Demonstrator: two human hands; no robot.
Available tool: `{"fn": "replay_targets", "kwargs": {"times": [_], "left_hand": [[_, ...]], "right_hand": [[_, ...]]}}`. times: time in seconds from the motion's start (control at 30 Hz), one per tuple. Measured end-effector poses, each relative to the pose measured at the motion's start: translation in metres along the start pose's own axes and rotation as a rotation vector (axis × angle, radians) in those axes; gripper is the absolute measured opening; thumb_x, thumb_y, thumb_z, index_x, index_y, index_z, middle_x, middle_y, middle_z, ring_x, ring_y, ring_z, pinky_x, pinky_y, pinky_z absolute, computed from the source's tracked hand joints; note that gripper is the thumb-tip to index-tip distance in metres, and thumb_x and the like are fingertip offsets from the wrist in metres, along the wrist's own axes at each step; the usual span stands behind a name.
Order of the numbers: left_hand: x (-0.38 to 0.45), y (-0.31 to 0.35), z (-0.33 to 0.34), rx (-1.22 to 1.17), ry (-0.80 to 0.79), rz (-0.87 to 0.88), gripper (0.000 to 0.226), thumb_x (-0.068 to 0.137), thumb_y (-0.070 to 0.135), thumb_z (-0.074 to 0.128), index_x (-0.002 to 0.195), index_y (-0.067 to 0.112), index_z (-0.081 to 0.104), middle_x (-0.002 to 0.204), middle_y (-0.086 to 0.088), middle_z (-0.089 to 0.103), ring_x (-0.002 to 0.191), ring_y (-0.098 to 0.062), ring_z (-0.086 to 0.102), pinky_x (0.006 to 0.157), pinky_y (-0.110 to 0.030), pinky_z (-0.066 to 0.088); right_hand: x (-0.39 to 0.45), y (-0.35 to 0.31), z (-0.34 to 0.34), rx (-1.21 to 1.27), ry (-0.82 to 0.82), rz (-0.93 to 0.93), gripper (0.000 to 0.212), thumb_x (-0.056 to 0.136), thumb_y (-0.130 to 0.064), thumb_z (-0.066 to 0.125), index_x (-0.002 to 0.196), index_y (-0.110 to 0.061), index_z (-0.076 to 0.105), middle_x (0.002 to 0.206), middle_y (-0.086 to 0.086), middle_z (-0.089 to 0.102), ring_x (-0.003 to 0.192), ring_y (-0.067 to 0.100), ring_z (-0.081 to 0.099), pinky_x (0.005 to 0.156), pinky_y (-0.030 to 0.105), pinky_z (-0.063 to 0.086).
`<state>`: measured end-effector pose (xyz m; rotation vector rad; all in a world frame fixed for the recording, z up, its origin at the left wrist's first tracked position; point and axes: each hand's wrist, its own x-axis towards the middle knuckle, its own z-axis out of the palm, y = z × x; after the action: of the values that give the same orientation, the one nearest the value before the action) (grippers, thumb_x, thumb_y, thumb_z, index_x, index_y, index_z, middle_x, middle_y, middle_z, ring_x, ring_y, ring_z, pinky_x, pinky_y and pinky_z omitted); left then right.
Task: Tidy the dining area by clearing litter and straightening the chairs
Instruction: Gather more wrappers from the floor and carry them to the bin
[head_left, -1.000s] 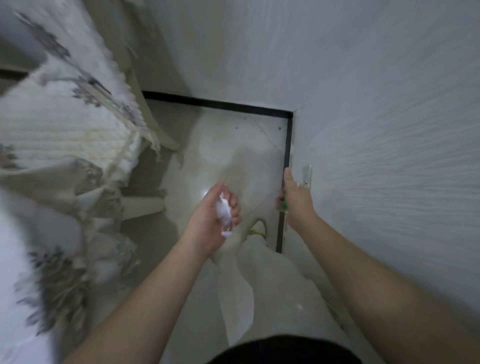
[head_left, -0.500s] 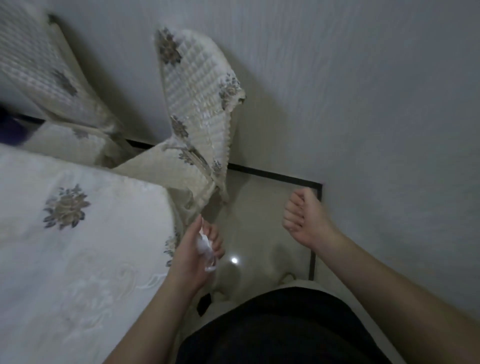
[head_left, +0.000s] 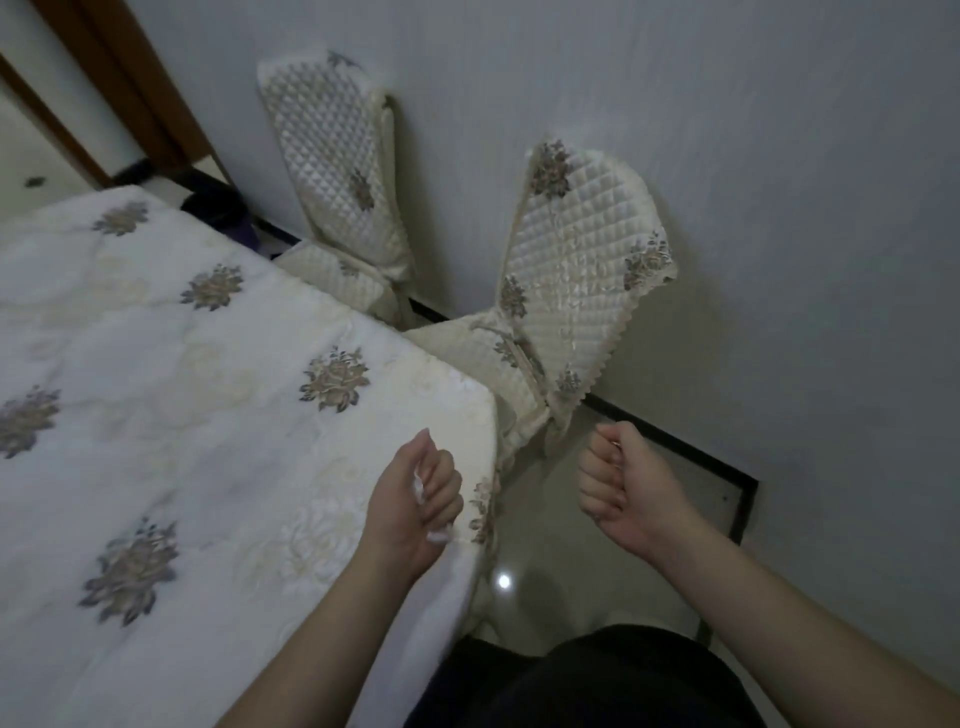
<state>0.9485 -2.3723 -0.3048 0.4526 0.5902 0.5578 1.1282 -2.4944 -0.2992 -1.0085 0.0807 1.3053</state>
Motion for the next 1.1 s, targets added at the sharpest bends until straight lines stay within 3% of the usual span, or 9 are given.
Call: {"fn": "replay_targets", "kwargs": {"times": [0.2, 0.37, 0.47, 0.53, 0.6, 0.67, 0.8, 0.93, 1.1], "left_hand": [[-0.027, 0.015, 0.005, -0.055, 0.033, 0.165, 0.045, 0.071, 0.029, 0.077, 0.055, 0.017, 0.037, 0.047, 0.003, 0.028, 0.034, -0.008, 0.013, 0.028, -0.019, 0.014], [-0.069, 0.0, -0.003, -0.096, 0.318, 0.311, 0.04, 0.09, 0.033, 0.048, 0.054, 0.016, 0.042, 0.049, 0.001, 0.029, 0.032, -0.008, 0.022, 0.032, -0.019, 0.007], [-0.105, -0.019, -0.012, -0.071, 0.497, 0.36, 0.038, 0.088, 0.036, 0.047, 0.054, 0.018, 0.046, 0.052, 0.002, 0.034, 0.035, -0.009, 0.025, 0.042, -0.025, 0.002], [-0.129, -0.032, -0.016, -0.109, 0.604, 0.399, 0.032, 0.084, 0.036, 0.05, 0.057, 0.019, 0.048, 0.055, 0.002, 0.038, 0.037, -0.01, 0.029, 0.04, -0.023, 0.007], [-0.15, -0.045, -0.02, -0.205, 0.672, 0.482, 0.027, 0.084, 0.033, 0.051, 0.063, 0.017, 0.048, 0.059, 0.001, 0.041, 0.04, -0.01, 0.035, 0.036, -0.02, 0.024], [-0.171, -0.056, -0.025, -0.28, 0.714, 0.54, 0.025, 0.085, 0.033, 0.051, 0.067, 0.016, 0.046, 0.062, 0.0, 0.042, 0.044, -0.01, 0.038, 0.039, -0.02, 0.032], [-0.215, -0.071, -0.035, -0.374, 0.756, 0.646, 0.026, 0.081, 0.034, 0.06, 0.066, 0.017, 0.047, 0.064, -0.001, 0.042, 0.046, -0.011, 0.04, 0.041, -0.019, 0.036], [-0.263, -0.077, -0.052, -0.445, 0.701, 0.789, 0.048, 0.048, 0.032, 0.093, 0.063, 0.014, 0.051, 0.062, -0.002, 0.045, 0.047, -0.012, 0.044, 0.041, -0.021, 0.042], [-0.337, -0.079, -0.083, -0.482, 0.725, 0.923, 0.049, 0.048, 0.031, 0.093, 0.067, 0.013, 0.052, 0.071, -0.003, 0.049, 0.056, -0.014, 0.052, 0.048, -0.022, 0.05]], "right_hand": [[0.02, 0.001, 0.034, -0.022, -0.095, 0.201, 0.044, 0.093, -0.031, 0.043, 0.052, -0.021, 0.032, 0.043, -0.004, 0.022, 0.03, 0.009, 0.019, 0.029, 0.018, 0.016], [0.033, 0.014, 0.051, -0.119, -0.169, 0.355, 0.039, 0.093, -0.039, 0.047, 0.059, -0.021, 0.04, 0.05, -0.004, 0.032, 0.038, 0.009, 0.031, 0.033, 0.021, 0.027], [0.038, 0.03, 0.061, -0.203, -0.207, 0.448, 0.037, 0.093, -0.041, 0.046, 0.062, -0.02, 0.045, 0.054, -0.003, 0.04, 0.042, 0.011, 0.039, 0.037, 0.021, 0.031], [0.035, 0.042, 0.067, -0.225, -0.247, 0.509, 0.036, 0.093, -0.041, 0.046, 0.064, -0.02, 0.048, 0.061, -0.002, 0.047, 0.046, 0.011, 0.042, 0.042, 0.021, 0.031], [0.029, 0.055, 0.074, -0.238, -0.304, 0.561, 0.034, 0.092, -0.041, 0.047, 0.066, -0.019, 0.05, 0.066, 0.0, 0.052, 0.051, 0.012, 0.044, 0.045, 0.021, 0.033], [0.021, 0.071, 0.082, -0.254, -0.357, 0.62, 0.035, 0.092, -0.042, 0.047, 0.068, -0.018, 0.051, 0.068, 0.002, 0.054, 0.054, 0.014, 0.046, 0.047, 0.023, 0.038], [0.001, 0.106, 0.099, -0.304, -0.435, 0.733, 0.034, 0.092, -0.042, 0.047, 0.071, -0.016, 0.052, 0.069, 0.003, 0.052, 0.056, 0.016, 0.047, 0.05, 0.026, 0.041], [-0.024, 0.148, 0.122, -0.376, -0.51, 0.803, 0.033, 0.092, -0.043, 0.047, 0.073, -0.016, 0.052, 0.07, 0.003, 0.052, 0.058, 0.017, 0.048, 0.054, 0.027, 0.041], [-0.075, 0.223, 0.146, -0.468, -0.568, 0.872, 0.033, 0.091, -0.043, 0.047, 0.074, -0.015, 0.052, 0.071, 0.004, 0.053, 0.059, 0.018, 0.048, 0.058, 0.029, 0.04]]}}
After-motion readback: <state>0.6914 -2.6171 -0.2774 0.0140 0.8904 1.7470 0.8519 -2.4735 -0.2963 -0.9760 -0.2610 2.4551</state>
